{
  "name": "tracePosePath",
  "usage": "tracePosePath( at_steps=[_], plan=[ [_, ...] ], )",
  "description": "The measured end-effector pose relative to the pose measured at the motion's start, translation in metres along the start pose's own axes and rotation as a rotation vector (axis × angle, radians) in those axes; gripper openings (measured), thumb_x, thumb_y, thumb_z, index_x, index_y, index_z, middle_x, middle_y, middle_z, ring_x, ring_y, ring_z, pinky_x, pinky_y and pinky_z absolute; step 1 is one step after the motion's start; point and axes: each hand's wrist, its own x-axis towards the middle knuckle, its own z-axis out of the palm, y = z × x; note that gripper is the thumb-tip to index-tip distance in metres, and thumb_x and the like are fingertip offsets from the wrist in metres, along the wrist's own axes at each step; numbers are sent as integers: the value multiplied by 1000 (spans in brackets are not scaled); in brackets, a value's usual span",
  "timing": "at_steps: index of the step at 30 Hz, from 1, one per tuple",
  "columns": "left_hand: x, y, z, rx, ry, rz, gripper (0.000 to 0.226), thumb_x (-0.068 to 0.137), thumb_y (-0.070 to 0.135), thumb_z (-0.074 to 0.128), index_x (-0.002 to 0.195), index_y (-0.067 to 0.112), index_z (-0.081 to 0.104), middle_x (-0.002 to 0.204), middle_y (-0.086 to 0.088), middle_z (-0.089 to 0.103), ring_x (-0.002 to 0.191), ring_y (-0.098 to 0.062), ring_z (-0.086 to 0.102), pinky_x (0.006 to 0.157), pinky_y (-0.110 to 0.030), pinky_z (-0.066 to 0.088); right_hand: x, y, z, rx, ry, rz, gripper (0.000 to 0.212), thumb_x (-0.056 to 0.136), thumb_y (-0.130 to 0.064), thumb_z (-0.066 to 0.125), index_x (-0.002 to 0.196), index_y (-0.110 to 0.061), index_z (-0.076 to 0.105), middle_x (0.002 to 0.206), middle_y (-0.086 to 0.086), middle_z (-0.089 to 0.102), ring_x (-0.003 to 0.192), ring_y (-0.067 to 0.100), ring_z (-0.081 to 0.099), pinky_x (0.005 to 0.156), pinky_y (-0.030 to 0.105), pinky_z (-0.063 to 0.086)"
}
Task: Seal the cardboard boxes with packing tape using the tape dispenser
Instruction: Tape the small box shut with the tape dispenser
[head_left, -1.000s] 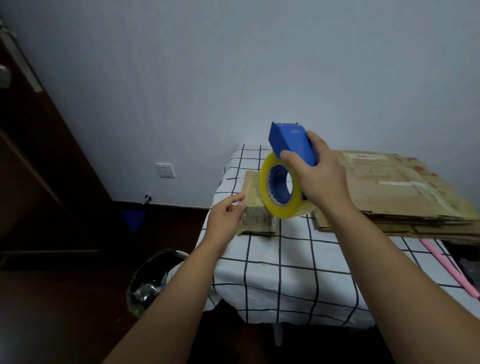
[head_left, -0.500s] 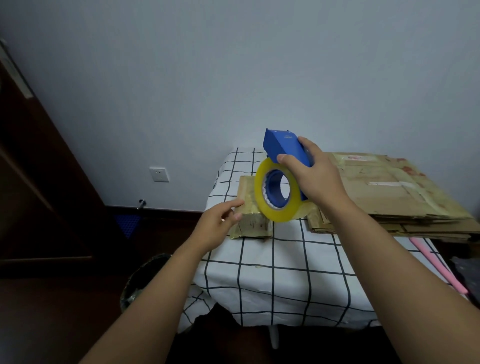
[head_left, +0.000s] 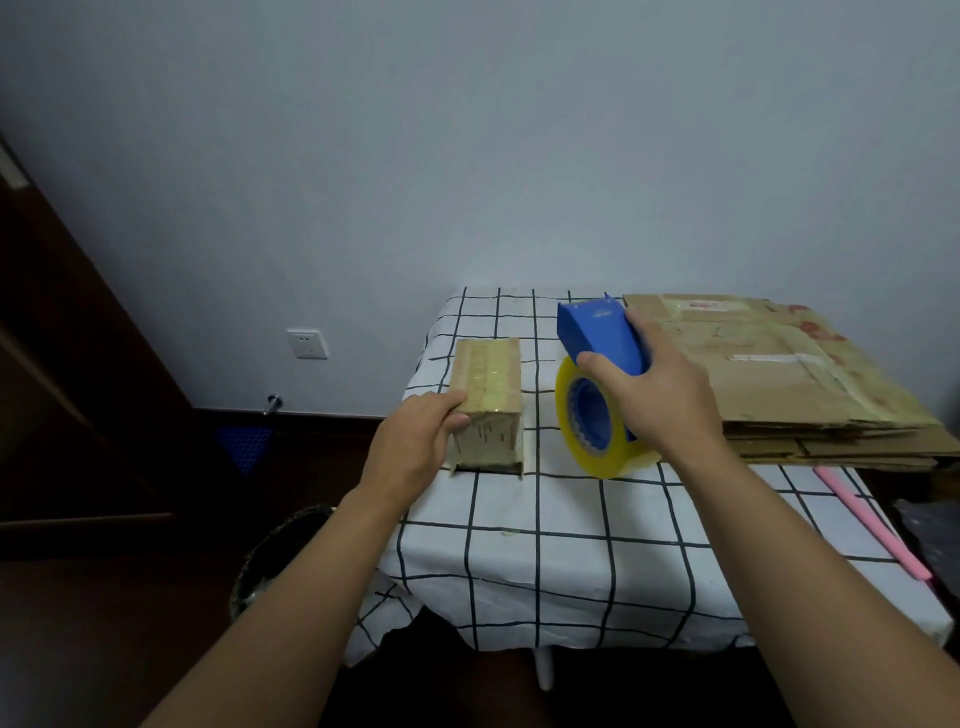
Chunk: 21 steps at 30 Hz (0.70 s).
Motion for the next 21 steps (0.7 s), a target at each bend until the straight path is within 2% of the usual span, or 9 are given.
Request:
tracePosePath(
  at_steps=[4,7,10,12,14,16,17,19,21],
  plan=[
    [2,1,-7,42,-70,-12,26,94,20,65,117,7,65,105,-8,60,95,-27,57,72,-37,50,-11,14,13,-137,-50,29,75,79,-72,57,145,-52,29,106,-5,58,86,23,61,71,43,59],
    [7,7,-10,60,-149,-10,38,91,44,57,112,13,61,120,0,47,109,-17,46,84,-28,41,-17,21,25,-206,-93,33,76,79,-71,55,146,-50,26,99,-3,60,83,24,61,69,40,56],
    [17,17,-6,145,-218,-60,47,90,61,52,102,15,54,109,3,51,98,-15,47,78,-29,45,-20,28,34,-236,-101,45,79,80,-70,53,150,-47,24,98,-4,58,85,22,57,65,36,49],
    [22,20,-2,216,-216,-79,41,93,56,53,94,15,48,100,0,51,92,-20,47,72,-35,46,-21,32,36,-230,-90,61,79,79,-72,51,150,-48,24,98,-5,57,85,21,55,62,34,45],
    [23,19,0,267,-236,-92,35,96,50,49,106,17,52,102,-2,52,94,-24,50,72,-37,46,-20,34,36,-226,-99,75,81,78,-74,49,150,-49,22,98,-4,59,86,22,56,62,34,45],
    [19,17,2,283,-275,-95,40,97,50,46,131,28,51,108,-3,51,98,-25,52,73,-36,48,-19,36,35,-221,-106,85,81,78,-75,49,150,-49,22,98,-4,60,86,22,57,62,34,46],
    [18,17,3,273,-282,-91,44,97,50,47,137,32,49,111,-4,50,101,-26,51,76,-36,48,-19,36,34,-219,-105,89,81,78,-75,49,150,-50,22,98,-4,60,86,22,57,63,34,47],
    [19,19,7,229,-276,-99,44,96,47,52,137,31,51,125,-9,48,115,-28,47,87,-40,48,-19,37,33,-223,-106,91,81,78,-75,49,150,-49,22,100,-4,60,87,23,57,66,35,49],
    [23,21,12,179,-307,-130,44,98,42,53,139,26,50,148,-7,38,133,-27,36,100,-41,42,-19,36,34,-226,-106,86,80,80,-73,49,150,-48,22,102,-4,58,88,22,56,67,36,49]
  ],
)
